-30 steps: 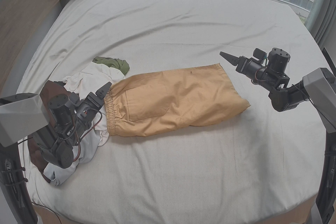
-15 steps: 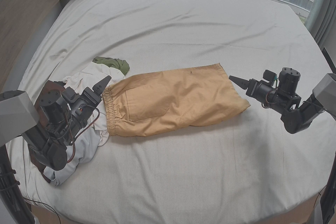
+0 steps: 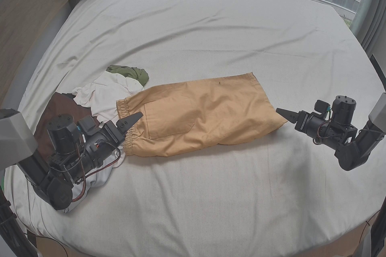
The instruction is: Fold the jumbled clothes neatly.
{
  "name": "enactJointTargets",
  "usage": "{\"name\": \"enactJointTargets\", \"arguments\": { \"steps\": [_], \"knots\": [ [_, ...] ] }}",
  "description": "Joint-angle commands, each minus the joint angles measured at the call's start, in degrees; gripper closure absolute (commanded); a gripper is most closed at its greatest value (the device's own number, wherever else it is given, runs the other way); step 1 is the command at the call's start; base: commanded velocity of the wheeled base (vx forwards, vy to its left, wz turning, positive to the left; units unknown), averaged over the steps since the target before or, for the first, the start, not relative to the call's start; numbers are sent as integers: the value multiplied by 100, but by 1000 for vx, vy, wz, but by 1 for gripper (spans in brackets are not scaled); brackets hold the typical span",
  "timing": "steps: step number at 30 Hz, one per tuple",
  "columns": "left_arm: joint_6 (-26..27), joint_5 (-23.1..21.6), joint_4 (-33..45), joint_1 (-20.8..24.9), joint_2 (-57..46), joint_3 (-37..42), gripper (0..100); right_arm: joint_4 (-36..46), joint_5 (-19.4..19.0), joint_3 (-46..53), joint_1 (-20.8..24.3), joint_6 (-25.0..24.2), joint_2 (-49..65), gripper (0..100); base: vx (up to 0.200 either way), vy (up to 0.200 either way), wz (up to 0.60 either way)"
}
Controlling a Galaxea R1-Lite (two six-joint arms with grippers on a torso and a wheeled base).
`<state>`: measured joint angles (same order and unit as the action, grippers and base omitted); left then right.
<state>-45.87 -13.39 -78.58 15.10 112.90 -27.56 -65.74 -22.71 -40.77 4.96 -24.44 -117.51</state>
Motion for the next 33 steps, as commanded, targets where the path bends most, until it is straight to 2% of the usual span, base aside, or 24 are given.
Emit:
{"name": "enactJointTargets", "arguments": {
  "steps": [1, 8, 15, 16, 23, 27, 28, 33],
  "knots": [
    [-18, 55, 80, -43, -48, -170, 0, 18, -5, 130, 75, -8, -27, 0, 0, 0, 0],
    [246, 161, -166, -43, -48, -109, 0, 9, 4, 192, 233, -43, -440, 0, 0, 0, 0],
    [333, 170, -316, -43, 22, -74, 0, -61, 4, 121, 312, -403, -704, 0, 0, 0, 0],
    [333, 170, -316, -43, 13, -65, 0, -70, -5, 86, 356, -570, -712, 0, 0, 0, 0],
    [333, 170, -325, -43, 31, -56, 0, -97, 4, -107, 523, -755, -906, 0, 0, 0, 0],
    [342, 170, -325, -43, 31, -65, 0, -220, 135, -230, 585, -764, -1099, 0, 0, 0, 0],
    [342, 170, -325, -43, 39, -65, 0, -387, 294, -353, 620, -843, -1310, 0, 0, 0, 0],
    [342, 170, -325, -60, 31, -65, 0, -879, 531, -599, 673, -975, -1644, 0, 0, 0, 0]
  ]
}}
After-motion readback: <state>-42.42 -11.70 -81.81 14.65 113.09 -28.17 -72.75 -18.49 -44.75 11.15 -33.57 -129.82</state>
